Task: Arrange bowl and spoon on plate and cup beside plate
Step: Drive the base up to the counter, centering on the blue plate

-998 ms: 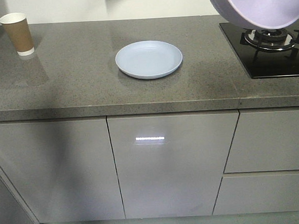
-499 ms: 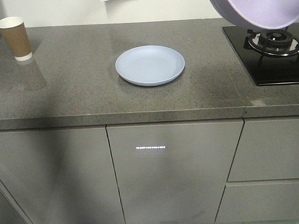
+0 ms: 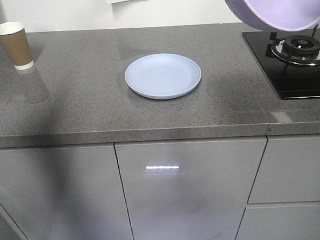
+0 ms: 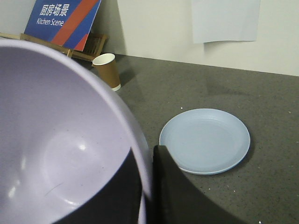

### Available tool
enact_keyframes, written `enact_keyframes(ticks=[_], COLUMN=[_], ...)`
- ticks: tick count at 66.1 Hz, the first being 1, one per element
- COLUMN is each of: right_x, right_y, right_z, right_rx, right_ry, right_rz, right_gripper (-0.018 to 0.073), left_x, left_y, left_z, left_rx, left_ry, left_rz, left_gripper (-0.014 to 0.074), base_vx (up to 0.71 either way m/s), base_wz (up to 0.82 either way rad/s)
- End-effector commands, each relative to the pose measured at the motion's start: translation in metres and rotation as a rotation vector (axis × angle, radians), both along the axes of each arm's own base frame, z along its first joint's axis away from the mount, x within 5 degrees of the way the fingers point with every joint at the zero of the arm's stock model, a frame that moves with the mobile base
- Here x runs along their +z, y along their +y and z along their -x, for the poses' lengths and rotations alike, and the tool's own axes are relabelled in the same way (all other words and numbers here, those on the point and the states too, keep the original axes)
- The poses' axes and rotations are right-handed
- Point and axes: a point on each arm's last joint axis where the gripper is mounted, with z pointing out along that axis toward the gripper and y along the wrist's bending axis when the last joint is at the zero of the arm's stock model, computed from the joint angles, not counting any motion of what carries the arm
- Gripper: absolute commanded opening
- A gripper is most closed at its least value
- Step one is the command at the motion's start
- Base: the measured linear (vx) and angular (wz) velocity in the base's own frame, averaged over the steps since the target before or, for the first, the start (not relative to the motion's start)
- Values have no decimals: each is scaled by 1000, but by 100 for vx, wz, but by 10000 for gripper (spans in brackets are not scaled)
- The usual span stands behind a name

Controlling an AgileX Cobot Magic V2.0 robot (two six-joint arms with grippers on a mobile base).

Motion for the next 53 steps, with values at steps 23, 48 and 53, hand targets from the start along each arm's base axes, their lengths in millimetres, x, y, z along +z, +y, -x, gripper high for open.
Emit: enact_keyframes(ticks=[23, 48, 53], right_x=[19, 19, 19], right_y=[2, 2, 2], right_z=[10, 10, 10], right_rx=[-10, -10, -10], right_ry=[-91, -91, -91], right_rz=[-46, -46, -46], right_gripper=[-10, -10, -10], left_x=[18, 18, 18], left_y=[0, 0, 0], left_z=[6, 6, 6], left_rx=[-2, -2, -2], left_ry=[-108, -108, -108], left_rz=[22, 22, 22], left_gripper=[-6, -6, -6], base_vx=[7, 6, 5], base_wz=[4, 5, 4])
